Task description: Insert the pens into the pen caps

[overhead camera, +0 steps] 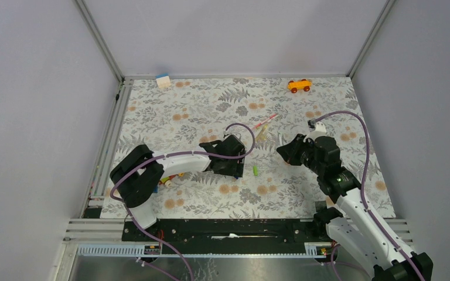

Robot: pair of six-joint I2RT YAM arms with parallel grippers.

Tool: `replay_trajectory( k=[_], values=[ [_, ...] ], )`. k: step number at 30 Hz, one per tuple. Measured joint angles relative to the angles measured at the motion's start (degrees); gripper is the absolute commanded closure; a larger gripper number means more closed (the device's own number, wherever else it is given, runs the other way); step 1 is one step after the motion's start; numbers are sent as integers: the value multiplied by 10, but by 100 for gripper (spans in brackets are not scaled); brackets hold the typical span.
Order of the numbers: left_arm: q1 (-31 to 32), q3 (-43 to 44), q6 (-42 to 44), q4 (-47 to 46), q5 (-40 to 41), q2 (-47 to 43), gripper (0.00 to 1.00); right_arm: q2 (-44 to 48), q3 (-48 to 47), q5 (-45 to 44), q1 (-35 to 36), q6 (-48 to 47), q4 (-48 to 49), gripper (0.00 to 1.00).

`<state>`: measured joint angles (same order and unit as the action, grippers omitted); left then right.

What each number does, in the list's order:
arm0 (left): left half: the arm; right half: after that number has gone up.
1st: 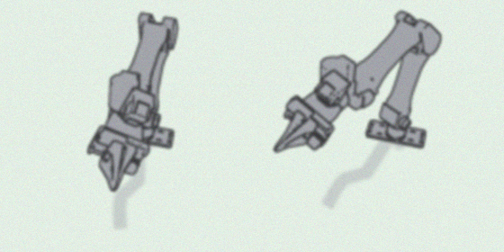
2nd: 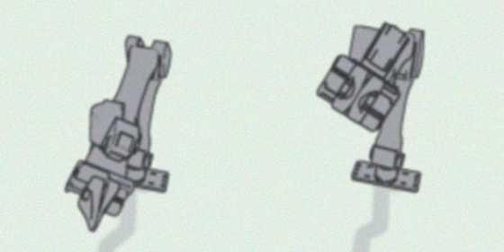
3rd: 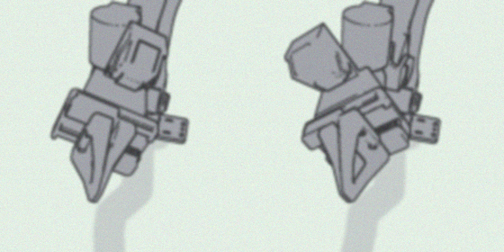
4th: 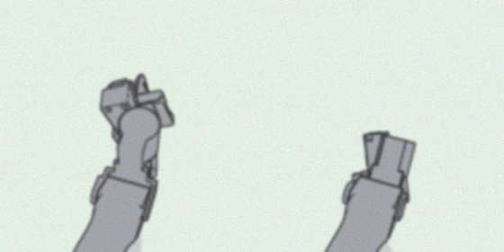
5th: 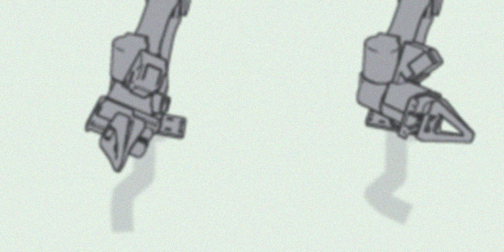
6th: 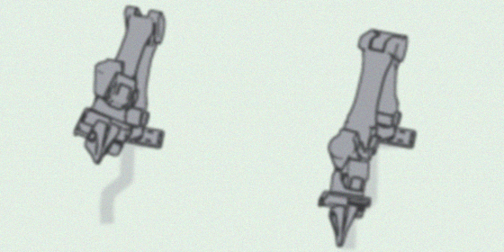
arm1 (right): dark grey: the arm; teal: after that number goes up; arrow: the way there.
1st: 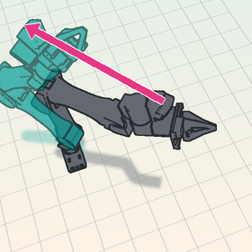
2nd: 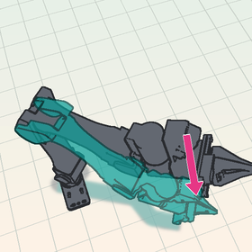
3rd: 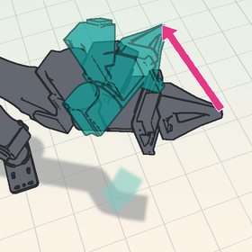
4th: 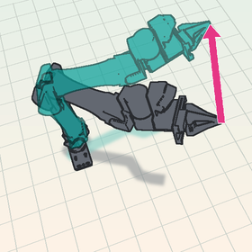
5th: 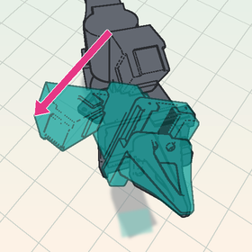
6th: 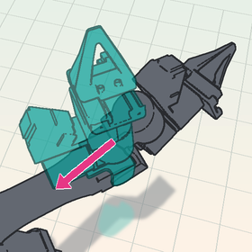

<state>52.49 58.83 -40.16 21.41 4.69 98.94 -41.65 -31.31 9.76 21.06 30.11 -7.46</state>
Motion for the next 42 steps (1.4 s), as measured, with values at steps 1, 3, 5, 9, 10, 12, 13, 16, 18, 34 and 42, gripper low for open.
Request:
replay_trajectory(
  k=[1,3,5,9,10,12,13,16,18,34,42],
  values=[
    [0,-1,1,1,0,-2,34,1,0,0,0,0,0,100],
    [0,-1,8,5,-3,-6,34,6,0,0,0,0,-2,100],
    [0,-1,18,8,-9,-9,36,12,0,-1,0,0,-5,100],
    [0,9,37,26,-17,-10,40,17,0,-1,0,0,-8,100],
    [0,17,39,35,-17,-8,41,16,0,-1,0,0,-9,100],
    [0,31,37,46,-16,-5,43,15,0,0,0,0,-10,100],
    [0,37,35,48,-16,-3,44,15,0,0,0,0,-11,100],
    [2,44,14,57,-12,1,47,16,0,0,0,0,-12,100],
    [3,44,0,61,-9,6,52,16,1,0,0,0,-13,100],
    [11,57,-31,72,9,45,79,22,1,3,0,-3,-22,100],
    [12,56,8,69,3,43,49,24,1,9,0,-3,-22,100]
  ],
)
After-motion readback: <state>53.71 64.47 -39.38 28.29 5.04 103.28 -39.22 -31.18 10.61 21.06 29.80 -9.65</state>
